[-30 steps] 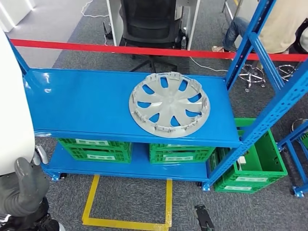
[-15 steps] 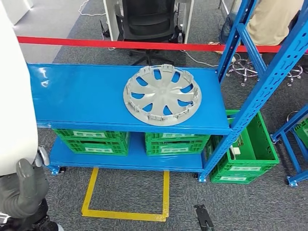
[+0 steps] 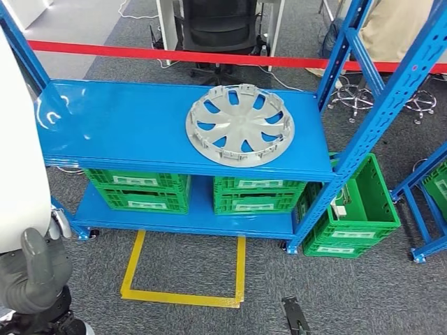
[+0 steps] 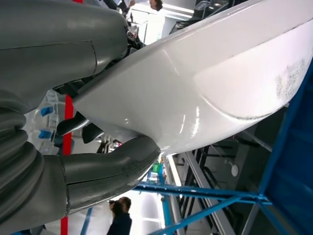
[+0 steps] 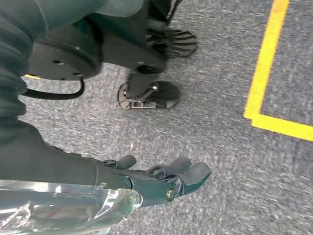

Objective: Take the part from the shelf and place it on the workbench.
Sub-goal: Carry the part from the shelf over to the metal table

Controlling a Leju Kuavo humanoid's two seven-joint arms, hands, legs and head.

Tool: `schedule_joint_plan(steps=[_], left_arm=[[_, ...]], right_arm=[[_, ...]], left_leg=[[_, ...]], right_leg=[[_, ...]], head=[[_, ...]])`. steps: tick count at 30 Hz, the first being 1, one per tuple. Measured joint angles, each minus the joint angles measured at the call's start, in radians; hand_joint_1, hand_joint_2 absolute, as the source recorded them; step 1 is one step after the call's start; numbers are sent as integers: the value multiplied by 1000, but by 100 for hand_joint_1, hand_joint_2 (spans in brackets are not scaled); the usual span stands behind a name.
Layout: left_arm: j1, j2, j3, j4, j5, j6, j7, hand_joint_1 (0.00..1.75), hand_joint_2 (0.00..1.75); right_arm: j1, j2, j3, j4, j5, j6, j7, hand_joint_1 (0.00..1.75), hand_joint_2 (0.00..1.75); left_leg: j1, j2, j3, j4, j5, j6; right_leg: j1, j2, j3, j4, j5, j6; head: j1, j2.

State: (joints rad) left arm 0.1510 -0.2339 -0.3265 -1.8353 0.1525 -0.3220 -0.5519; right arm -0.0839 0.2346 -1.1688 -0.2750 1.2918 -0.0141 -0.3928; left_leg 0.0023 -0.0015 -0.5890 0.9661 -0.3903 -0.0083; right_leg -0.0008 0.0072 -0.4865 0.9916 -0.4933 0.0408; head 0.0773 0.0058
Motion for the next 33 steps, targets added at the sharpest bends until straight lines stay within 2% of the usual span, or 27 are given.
schedule_joint_plan(steps=[1, 3, 4, 5, 6, 8, 9, 10, 11, 13, 14, 15, 16, 18, 19, 20, 21, 23, 24, 25, 28, 33], left_arm=[[0, 0, 0, 0, 1, 0, 1, 175, 175], [0, 0, 0, 0, 2, 0, 4, 175, 175], [0, 1, 0, 0, 2, 0, 6, 175, 175], [0, 1, 0, 0, 3, -1, 8, 175, 175], [0, 2, 0, 0, 3, -1, 9, 175, 175], [0, 2, 0, 0, 3, -1, 10, 175, 175], [0, 2, 0, 0, 3, -1, 11, 175, 175], [0, 2, 0, 0, 3, -1, 11, 175, 175], [0, 2, 0, 0, 3, -1, 12, 175, 175], [0, 2, -1, 0, 4, -1, 14, 175, 175], [0, 2, -1, 0, 4, -1, 14, 175, 175], [0, 2, -2, 0, 4, -1, 14, 175, 175], [-1, 2, -3, 0, 4, -1, 14, 175, 175], [-1, 2, -4, 0, 4, -1, 14, 175, 175], [-1, 1, -4, 1, 5, -1, 14, 175, 175], [-1, 1, -5, 1, 5, -1, 14, 175, 175], [-1, 1, -5, 1, 5, -1, 14, 175, 175], [-1, 1, -6, 1, 5, -1, 14, 175, 175], [-1, 1, -6, 1, 5, -1, 14, 175, 175], [-1, 1, -6, 2, 5, -1, 14, 175, 175], [-1, 1, -6, 2, 5, -2, 15, 175, 175], [-1, 1, -6, 2, 6, -2, 15, 175, 175]], right_arm=[[-1, 0, 0, 0, 0, 0, 0, 0, 175], [0, 0, 0, 0, 0, 0, 0, 0, 175], [0, 1, -1, 0, 0, 0, -1, 0, 175], [-1, 1, -1, 0, 0, 0, -1, 0, 175], [-1, 2, -1, 0, 0, 0, -1, 0, 175], [-1, 1, -2, 0, 0, 0, -1, 0, 175], [-1, 1, -2, 0, 0, 0, -1, 0, 175], [0, 1, -2, 0, 0, 0, -1, 0, 175], [0, 1, -3, 0, 1, 0, -1, 0, 175], [-1, 1, -4, -1, 1, 0, -2, 0, 175], [-1, 1, -4, -1, 1, 0, -2, 0, 175], [-2, 1, -4, -2, 1, 0, -2, 0, 175], [-2, 1, -4, -2, 1, 0, -3, 0, 175], [-1, 1, -4, -2, 2, 0, -4, 0, 175], [1, 1, -5, -2, 2, 0, -4, 0, 175], [2, 1, -5, -2, 2, 0, -4, 0, 175], [2, 1, -5, -2, 2, 0, -4, 0, 175], [2, 1, -5, -2, 2, 0, -4, 0, 175], [1, 1, -5, -2, 2, 0, -4, 0, 175], [1, 1, -5, -2, 2, 0, -4, 0, 175], [2, 1, -5, -2, 2, 0, -4, 0, 175], [2, 1, -5, -2, 2, 0, -4, 0, 175]], left_leg=[[1, 0, -3, -1, 7, -6], [2, 0, -9, -4, 15, -19], [3, 0, -15, 4, 4, -25], [3, 0, -27, 31, -25, -31], [4, 0, -46, 81, -69, -36], [6, 0, -90, 221, -154, -45], [7, 0, -101, 271, -172, -47], [8, 0, -96, 286, -170, -49], [9, 0, -69, 259, -149, -51], [11, 0, 23, 126, -98, -56], [11, -2, 63, 62, -84, -55], [12, -3, 86, 21, -80, -53], [12, -6, 92, 4, -84, -49], [13, -7, 79, 2, -83, -32], [13, -7, 73, 3, -79, -22], [13, -5, 66, 4, -73, -12], [13, -3, 59, 3, -67, -3], [9, 0, 44, 4, -55, 7], [7, 0, 36, 4, -48, 10], [5, 1, 28, 4, -42, 10], [1, 0, 16, 5, -31, 11], [1, 0, 15, 5, -29, 10]], right_leg=[[3, 1, 3, -12, -2, -4], [3, 1, -11, -16, 13, -16], [2, 0, -18, -18, 22, -25], [-1, -1, -25, -21, 31, -33], [-2, -2, -32, -22, 40, -38], [-3, -4, -52, -21, 55, -41], [-3, -5, -62, -20, 61, -40], [-3, -6, -70, -19, 67, -38], [-5, -7, -78, -18, 72, -35], [-7, -7, -90, -11, 78, -26], [-6, -7, -97, -5, 80, -20], [-3, -6, -103, 0, 83, -15], [-1, -6, -110, 4, 87, -9], [-2, -5, -120, 9, 93, 0], [-3, -5, -128, 17, 83, 4], [-5, -5, -139, 42, 59, 9], [-5, -5, -157, 89, 20, 12], [-5, -6, -198, 224, -65, 17], [-5, -6, -210, 279, -89, 16], [-4, -6, -207, 301, -91, 14], [-2, -5, -161, 261, -55, 7], [-1, -5, -146, 238, -45, 5]], head=[[-1, 0], [0, 0], [-2, 0], [-4, 0], [-7, 0], [-11, 0], [-11, 0], [-11, 0], [-11, 0], [-12, 0], [-14, 0], [-14, 0], [-14, 0], [-11, 0], [-11, 0], [-8, 0], [-6, 0], [-1, 0], [-1, 0], [-1, 0], [0, 0], [0, 0]])
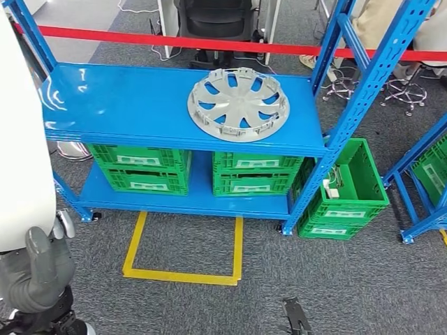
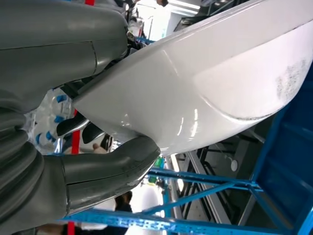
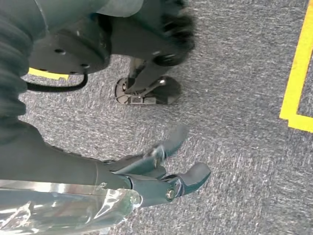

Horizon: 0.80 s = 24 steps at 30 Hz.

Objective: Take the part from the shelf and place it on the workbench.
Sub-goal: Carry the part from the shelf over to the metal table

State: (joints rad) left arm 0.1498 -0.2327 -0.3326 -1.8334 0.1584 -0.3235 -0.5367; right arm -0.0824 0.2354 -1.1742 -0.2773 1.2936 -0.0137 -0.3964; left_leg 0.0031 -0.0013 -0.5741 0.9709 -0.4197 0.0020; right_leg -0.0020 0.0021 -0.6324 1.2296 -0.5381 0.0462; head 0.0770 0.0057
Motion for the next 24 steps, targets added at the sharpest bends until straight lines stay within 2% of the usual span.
schedule_joint_plan(steps=[1, 3, 4, 5, 6, 7, 8, 9, 10, 11, 12, 13, 14, 15, 16, 17, 19, 20, 21, 22, 24], left_arm=[[0, 0, 0, 0, 3, -1, 2, 175, 175], [0, 0, 0, 0, 12, -3, 8, 175, 175], [0, 0, 0, 0, 20, -5, 15, 175, 175], [0, 0, 0, 0, 26, -6, 21, 175, 175], [0, 0, 0, 0, 30, -7, 25, 175, 175], [0, 1, 0, 0, 33, -8, 29, 175, 175], [0, 1, 1, 0, 33, -8, 30, 175, 175], [0, 1, 1, 0, 33, -8, 30, 175, 175], [0, 1, 1, 1, 33, -8, 30, 175, 175], [0, 1, 1, 1, 33, -8, 31, 175, 175], [0, 1, 1, 1, 33, -8, 31, 175, 175], [0, 1, 1, 1, 33, -8, 31, 175, 175], [0, 1, 1, 1, 33, -8, 32, 175, 175], [0, 1, 0, 1, 33, -8, 32, 175, 175], [0, 1, 0, 1, 33, -8, 32, 175, 175], [0, 1, 0, 1, 32, -8, 32, 175, 175], [0, 1, 0, 1, 31, -8, 32, 175, 175], [0, 1, 0, 1, 31, -8, 32, 175, 175], [0, 0, 0, 1, 31, -8, 32, 175, 175], [0, 0, -1, 1, 31, -8, 32, 175, 175], [0, 0, -1, 1, 31, -8, 32, 175, 175]], right_arm=[[0, 0, 0, 0, 0, 0, 0, 0, 175], [-2, 0, 0, 0, 1, 0, 0, 0, 175], [-3, 0, 0, 0, 1, 0, -1, 0, 175], [-4, 0, 0, 0, 1, 0, -1, 0, 175], [-5, 0, -1, 0, 2, 0, -2, 0, 175], [-5, 1, -1, 0, 2, 0, -2, 0, 175], [-5, 1, -1, 0, 2, 0, -2, 0, 175], [-5, 1, -2, 0, 2, 0, -2, 0, 175], [-4, 1, -2, 0, 2, 0, -1, 0, 175], [-3, 1, -2, 0, 2, 0, -1, 0, 175], [-3, 1, -3, 0, 2, 0, -1, 0, 175], [-4, 1, -3, 0, 2, 0, 0, 0, 175], [-4, 1, -3, 0, 2, 0, 0, 0, 175], [-4, 1, -3, 0, 2, 0, 1, 0, 175], [-4, 1, -4, 0, 2, 0, 1, 0, 175], [-4, 1, -4, 0, 2, 0, 2, 0, 175], [-2, 1, -4, 0, 2, 0, 2, 0, 175], [-1, 1, -4, 0, 2, 0, 3, 0, 175], [1, 1, -4, 0, 2, 0, 3, 0, 175], [3, 1, -4, 0, 2, 0, 3, 0, 175], [3, 1, -4, 0, 2, 0, 4, 0, 175]], left_leg=[[0, 0, -1, 0, 2, -1], [-1, -1, -5, 0, 7, -3], [0, -1, -8, 0, 15, -9], [0, -1, -15, 3, 15, -19], [0, -1, -25, 18, 1, -30], [0, -1, -42, 52, -28, -41], [1, -1, -63, 109, -76, -48], [1, -1, -85, 178, -121, -51], [2, -1, -101, 241, -150, -54], [2, -1, -106, 280, -156, -55], [2, -1, -94, 285, -140, -55], [2, -1, -64, 255, -111, -55], [3, 0, -18, 195, -83, -54], [3, 0, 34, 120, -69, -52], [2, -1, 77, 52, -68, -46], [1, -2, 105, 4, -74, -40], [-3, -2, 108, -26, -77, -21], [-4, -1, 102, -26, -69, -14], [-3, 0, 95, -26, -61, -6], [-2, 1, 86, -27, -51, 1], [-1, 2, 64, -27, -33, 8]], right_leg=[[1, 0, 19, -30, 11, -2], [3, 1, 79, -121, 38, -9], [6, 3, 111, -178, 47, -14], [7, 3, 127, -215, 56, -23], [8, 3, 130, -238, 63, -33], [8, 3, 123, -252, 73, -43], [6, 1, 110, -254, 87, -51], [7, 1, 96, -253, 97, -53], [7, -1, 82, -252, 106, -53], [7, -2, 68, -250, 116, -53], [7, -3, 55, -248, 125, -52], [7, -4, 42, -246, 133, -51], [7, -3, 31, -243, 141, -49], [9, -3, 21, -239, 149, -45], [10, -2, 12, -236, 157, -41], [12, -1, 5, -234, 165, -36], [10, -2, -4, -236, 183, -25], [8, -1, -7, -235, 182, -19], [5, -1, -14, -224, 165, -13], [4, -1, -27, -191, 130, -7], [1, -1, -65, -67, 32, 3]], head=[[0, 0], [0, 0], [0, 0], [-1, 0], [-2, 0], [-5, 0], [-7, 0], [-8, 0], [-9, 0], [-8, 0], [-8, 0], [-9, 0], [-9, 0], [-9, 0], [-8, 0], [-8, 0], [-7, 0], [-8, 0], [-6, 0], [-5, 0], [-2, 0]])
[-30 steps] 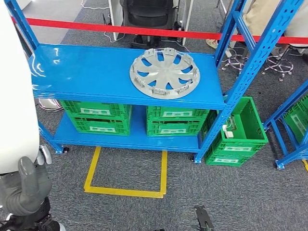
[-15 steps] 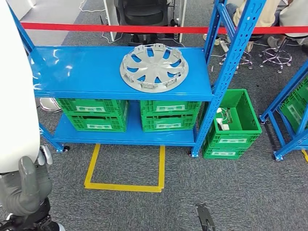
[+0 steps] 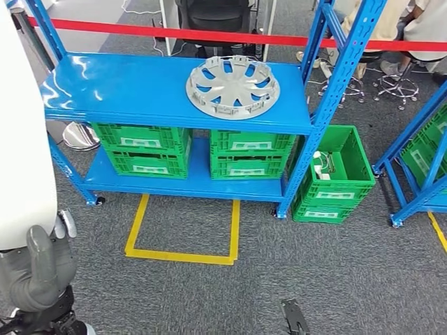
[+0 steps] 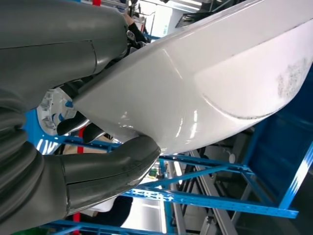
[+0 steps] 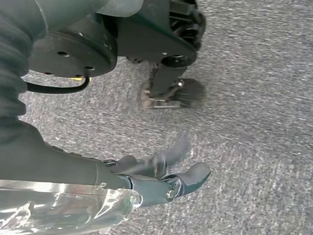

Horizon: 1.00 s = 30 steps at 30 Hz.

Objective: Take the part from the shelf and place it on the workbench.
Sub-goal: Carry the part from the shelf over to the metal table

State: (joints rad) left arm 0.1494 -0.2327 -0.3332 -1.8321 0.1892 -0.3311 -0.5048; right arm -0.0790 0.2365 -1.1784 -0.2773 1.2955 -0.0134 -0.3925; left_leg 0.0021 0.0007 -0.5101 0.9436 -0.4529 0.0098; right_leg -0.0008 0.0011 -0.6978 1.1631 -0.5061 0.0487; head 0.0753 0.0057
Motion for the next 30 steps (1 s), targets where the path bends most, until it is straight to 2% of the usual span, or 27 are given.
schedule_joint_plan(steps=[1, 2, 3, 4, 5, 6, 7, 8, 9, 11, 12, 13, 14, 16, 17, 18, 19, 21, 22, 23, 24, 27, 28, 30], left_arm=[[0, 0, 0, 0, 0, 1, -1, 175, 175], [0, 0, 0, 0, 0, 1, -2, 175, 175], [0, 0, 0, 0, 1, 2, -3, 175, 175], [0, 0, 1, 0, 2, 2, -4, 175, 175], [0, 0, 1, 0, 2, 3, -5, 175, 175], [0, 0, 1, 0, 3, 3, -6, 175, 175], [0, -1, 1, 0, 3, 3, -7, 175, 175], [0, -1, 1, 0, 3, 3, -8, 175, 175], [0, -1, 1, 0, 3, 3, -9, 175, 175], [0, -1, 1, 0, 3, 3, -11, 175, 175], [0, 0, 1, 0, 3, 3, -11, 175, 175], [0, 0, 1, 0, 3, 3, -12, 175, 175], [0, 0, 1, 0, 4, 3, -12, 175, 175], [0, 1, 1, 0, 6, 3, -12, 175, 175], [0, 1, 1, 0, 7, 2, -12, 175, 175], [0, 1, 1, 0, 7, 2, -12, 175, 175], [0, 1, 2, 0, 8, 1, -12, 175, 175], [0, 1, 2, 0, 9, 0, -12, 175, 175], [0, 1, 1, 0, 9, 0, -13, 175, 175], [0, 1, 1, 0, 9, -1, -15, 175, 175], [0, 1, 1, 0, 9, -2, -16, 175, 175], [1, 1, 3, 0, 11, -4, -21, 175, 175], [1, 0, 3, 0, 11, -5, -22, 175, 175], [1, 0, 4, 0, 17, -11, -28, 175, 175]], right_arm=[[0, 0, 0, 0, 0, 0, 0, 0, 175], [-1, 0, 0, 0, 0, 0, 0, 0, 175], [-1, 0, 0, 0, 0, 0, 0, 0, 175], [0, 0, 0, 0, 0, 0, 0, 0, 175], [-1, 0, 0, 0, 0, 0, 0, 0, 175], [-2, 0, 0, 0, 0, 0, 0, 0, 175], [-4, 0, 0, 0, 0, 0, -1, 0, 175], [-6, 0, 0, 0, 0, 0, -1, 0, 175], [-7, 0, 0, 0, 0, 0, -2, 0, 175], [-6, 0, 0, 0, 0, -1, -2, 0, 175], [-5, 1, -1, 0, 0, -1, -2, 0, 175], [-5, 1, -1, 0, 0, -1, -2, 0, 175], [-6, 1, -1, 0, 0, -1, -2, 0, 175], [-6, 1, -1, 0, 1, -1, -3, 0, 175], [-5, 1, -1, 0, 2, -1, -3, 0, 175], [-4, 1, -1, 0, 2, -1, -3, 0, 175], [-4, 1, -1, 0, 3, -1, -3, 0, 175], [-4, 1, -1, 0, 5, -1, -8, 0, 175], [-4, 1, -1, 0, 7, -1, -18, 0, 175], [-4, 1, -1, 0, 9, 0, -34, 0, 175], [-5, 1, 0, 0, 12, 2, -55, 0, 175], [-3, 1, 3, 0, 23, 0, -109, 0, 175], [-3, 1, 4, 0, 25, -2, -117, 0, 175], [-1, 1, 6, 0, 27, -1, -118, 0, 175]], left_leg=[[0, 0, -13, 0, 9, 0], [0, 0, -25, 0, 18, -1], [0, 0, -36, 1, 27, -2], [0, 0, -45, 1, 35, -4], [0, 0, -52, 1, 42, -7], [-1, -1, -58, 2, 49, -11], [-1, -1, -62, 2, 54, -16], [-2, -1, -64, 3, 60, -21], [-2, -1, -66, 4, 65, -26], [-1, 0, -70, 6, 72, -38], [0, -1, -76, 16, 62, -44], [0, -1, -89, 43, 38, -49], [1, -1, -110, 92, 1, -53], [1, -2, -165, 233, -80, -59], [1, -2, -183, 287, -100, -60], [1, -2, -185, 308, -101, -60], [1, -1, -165, 288, -83, -59], [1, -1, -80, 158, -25, -55], [1, -1, -38, 90, -6, -52], [0, -1, -9, 41, 2, -48], [0, -1, 3, 16, 1, -43], [1, -2, -5, 8, 2, -26], [3, -2, -7, 7, 4, -20], [5, -1, -13, 7, 10, -10]], right_leg=[[-1, 0, -17, 71, -33, 3], [-1, 0, -24, 120, -42, 4], [-1, 0, -14, 135, -30, 4], [-1, 0, 16, 111, -4, 3], [-1, 0, 65, 49, 23, 1], [-1, 0, 124, -34, 33, -1], [1, 1, 176, -111, 32, -5], [2, 3, 208, -166, 24, -9], [5, 4, 221, -192, 13, -14], [6, 3, 214, -197, 18, -27], [5, 3, 210, -197, 24, -35], [3, 1, 206, -199, 31, -43], [1, 0, 201, -199, 38, -49], [2, -1, 184, -198, 51, -54], [2, -1, 177, -198, 56, -54], [2, -1, 170, -197, 60, -53], [2, -1, 165, -196, 63, -51], [3, 0, 158, -192, 67, -47], [5, 0, 154, -188, 68, -44], [7, 0, 150, -184, 69, -40], [9, 0, 145, -180, 71, -36], [9, 0, 133, -167, 67, -21], [8, 0, 121, -143, 49, -15], [6, 0, 73, -33, -15, -4]], head=[[0, 0], [1, 0], [1, 0], [2, 0], [2, 0], [3, 0], [3, 0], [4, 0], [4, 0], [4, 0], [3, 0], [0, 0], [-2, 0], [-6, 0], [-7, 0], [-7, 0], [-7, 0], [-7, 0], [-7, 0], [-7, 0], [-7, 0], [-6, 0], [-4, 0], [0, 0]])
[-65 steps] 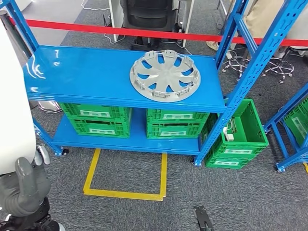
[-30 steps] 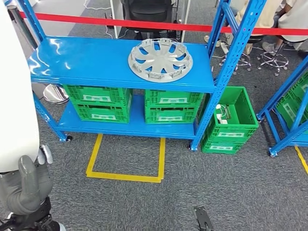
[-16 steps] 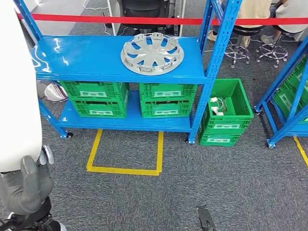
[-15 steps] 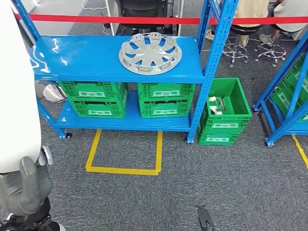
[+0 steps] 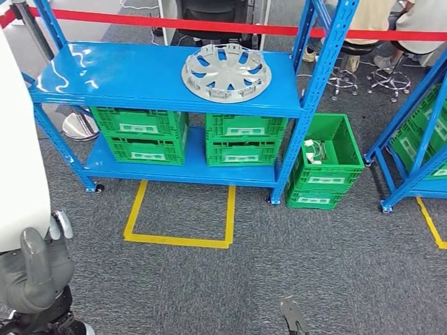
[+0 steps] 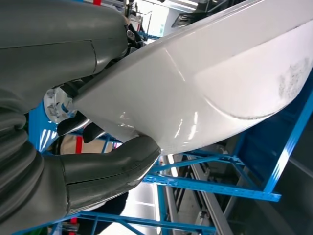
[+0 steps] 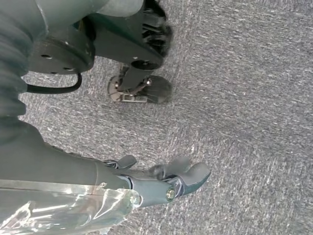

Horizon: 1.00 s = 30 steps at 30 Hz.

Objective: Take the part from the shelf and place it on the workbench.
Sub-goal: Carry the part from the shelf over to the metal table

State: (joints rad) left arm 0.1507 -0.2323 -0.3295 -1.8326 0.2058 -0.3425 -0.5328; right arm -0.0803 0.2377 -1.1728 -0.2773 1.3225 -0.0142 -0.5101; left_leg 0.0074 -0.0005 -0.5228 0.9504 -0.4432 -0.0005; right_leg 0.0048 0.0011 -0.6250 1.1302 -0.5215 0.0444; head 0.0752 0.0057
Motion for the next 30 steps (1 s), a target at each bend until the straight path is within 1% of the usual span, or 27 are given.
schedule_joint_plan(steps=[1, 2, 3, 4, 5, 6, 7, 8, 9, 12, 13, 14, 16, 17, 18, 19, 20, 21, 22, 23, 24, 25, 26, 27, 28, 29, 30], left_arm=[[0, 0, 0, 0, 4, -4, -2, 175, 175], [0, 0, 1, 0, 9, -9, -5, 175, 175], [1, 0, 3, 0, 12, -12, -6, 175, 175], [1, 0, 4, 0, 14, -13, -6, 175, 175], [1, 0, 5, 0, 15, -14, -6, 175, 175], [1, 0, 5, 0, 16, -15, -7, 175, 175], [1, 0, 6, 0, 16, -16, -7, 175, 175], [1, 0, 6, 0, 17, -16, -7, 175, 175], [1, 0, 6, 0, 17, -17, -7, 175, 175], [1, 0, 6, 0, 20, -20, -8, 175, 175], [1, 0, 6, 0, 25, -25, -10, 175, 175], [1, 1, 6, 0, 33, -35, -13, 175, 175], [2, 2, 7, 0, 49, -62, -26, 175, 175], [2, 3, 8, 0, 54, -76, -33, 175, 175], [2, 3, 8, 0, 56, -88, -38, 175, 175], [2, 4, 9, 0, 56, -99, -42, 175, 175], [2, 4, 9, 0, 57, -109, -45, 175, 175], [1, 4, 9, 0, 57, -117, -46, 175, 175], [0, 3, 9, 0, 58, -124, -47, 175, 175], [-1, 3, 9, 0, 58, -128, -48, 175, 175], [-3, 3, 9, 0, 58, -131, -50, 175, 175], [-4, 3, 9, 0, 58, -132, -52, 175, 175], [-4, 3, 9, 0, 58, -133, -54, 175, 175], [-4, 2, 10, 0, 58, -133, -56, 175, 175], [-4, 1, 11, 0, 57, -133, -57, 175, 175], [-4, 1, 12, 0, 57, -133, -58, 175, 175], [-4, 0, 12, 0, 56, -133, -59, 175, 175]], right_arm=[[1, 0, 0, 0, 0, 2, 4, 0, 175], [2, 0, 0, 0, 0, 3, 9, 0, 175], [4, 0, 0, 0, 0, 4, 13, 0, 175], [5, 0, 0, 0, 0, 4, 16, 0, 175], [6, 0, 0, 0, 1, 4, 17, 0, 175], [6, 0, 1, 0, 2, 4, 17, 0, 175], [6, 0, 2, 0, 2, 4, 18, 0, 175], [5, 0, 3, 0, 3, 4, 18, 0, 175], [4, 0, 4, 0, 3, 4, 18, 0, 175], [6, 0, 5, 0, 3, 5, 19, 0, 175], [6, 0, 5, 0, 2, 6, 19, 0, 175], [6, 0, 5, 0, 1, 8, 20, 0, 175], [5, 0, 5, 0, 0, 12, 24, 0, 175], [5, 0, 5, 0, 2, 14, 28, 0, 175], [6, 0, 6, 0, 4, 17, 36, 0, 175], [6, 0, 6, 0, 8, 19, 45, 0, 175], [6, 0, 6, 0, 11, 21, 54, 0, 175], [6, 0, 7, 0, 13, 23, 61, 0, 175], [6, -1, 7, 0, 15, 24, 65, 0, 175], [6, -1, 7, 0, 16, 24, 68, 0, 175], [7, -1, 7, 0, 17, 25, 69, 0, 175], [7, -1, 7, 0, 17, 25, 70, 0, 175], [7, -1, 8, 0, 18, 25, 71, 0, 175], [7, -2, 8, 0, 18, 25, 72, 0, 175], [6, -2, 9, 0, 18, 25, 72, 0, 175], [5, -2, 9, 0, 18, 25, 72, 0, 175], [5, -2, 10, 0, 18, 25, 72, 0, 175]], left_leg=[[0, 0, -4, 0, 2, 3], [0, 0, -7, 1, 4, 3], [0, 0, -9, 1, 6, 3], [0, -1, -10, 1, 8, 3], [0, -1, -9, 2, 8, 2], [0, -1, -9, 2, 9, 0], [-2, -2, -10, 4, 9, -4], [-4, -2, -12, 6, 11, -8], [-5, -2, -16, 8, 13, -14], [-4, -1, -26, 13, 13, -30], [-3, -1, -34, 31, -2, -36], [-3, -1, -52, 70, -29, -41], [-2, -1, -115, 205, -102, -48], [-2, -1, -145, 270, -128, -50], [-1, -1, -162, 308, -135, -51], [-1, 0, -161, 307, -122, -51], [-1, 3, -138, 265, -92, -50], [-1, 15, -101, 197, -54, -48], [-2, 34, -63, 123, -25, -47], [-3, 49, -35, 64, -6, -43], [-5, 59, -21, 31, 1, -38], [-6, 58, -19, 19, 1, -31], [-6, 46, -23, 19, 2, -22], [-5, 37, -26, 18, 5, -16], [-4, 28, -28, 18, 8, -10], [-2, 19, -29, 17, 11, -5], [-1, 11, -30, 16, 13, -1]], right_leg=[[-1, 0, -32, 74, -35, 3], [-1, 0, -57, 132, -56, 5], [-2, 0, -66, 160, -60, 6], [-2, 0, -55, 144, -43, 5], [-2, 0, -24, 89, -10, 4], [-3, 0, 17, 13, 25, 2], [-3, 1, 55, -59, 49, -1], [-2, 2, 80, -109, 62, -5], [-1, 3, 90, -134, 65, -9], [0, 5, 84, -138, 69, -26], [-2, 4, 82, -139, 72, -33], [-4, 4, 80, -142, 76, -39], [-5, 2, 73, -142, 80, -45], [-4, -2, 70, -141, 82, -47], [-4, -6, 67, -141, 83, -47], [-4, -11, 66, -141, 84, -48], [-4, -17, 67, -141, 84, -47], [-4, -22, 68, -141, 84, -45], [-1, -28, 69, -138, 83, -41], [3, -35, 68, -135, 82, -37], [6, -43, 67, -133, 81, -32], [9, -52, 66, -131, 80, -28], [9, -63, 65, -131, 80, -24], [7, -66, 65, -128, 76, -19], [5, -59, 60, -115, 64, -13], [3, -45, 47, -84, 41, -7], [1, -27, 24, -30, 9, -2]], head=[[1, 0], [2, 0], [2, 0], [2, 0], [2, 0], [2, 0], [2, 0], [1, 0], [1, 0], [0, 0], [-1, 0], [-4, 0], [-8, 0], [-9, 0], [-9, 0], [-9, 0], [-9, 0], [-9, 0], [-10, 0], [-11, 0], [-10, 0], [-8, 0], [-7, 0], [-5, 0], [-4, 0], [-3, 0], [-1, 0]])
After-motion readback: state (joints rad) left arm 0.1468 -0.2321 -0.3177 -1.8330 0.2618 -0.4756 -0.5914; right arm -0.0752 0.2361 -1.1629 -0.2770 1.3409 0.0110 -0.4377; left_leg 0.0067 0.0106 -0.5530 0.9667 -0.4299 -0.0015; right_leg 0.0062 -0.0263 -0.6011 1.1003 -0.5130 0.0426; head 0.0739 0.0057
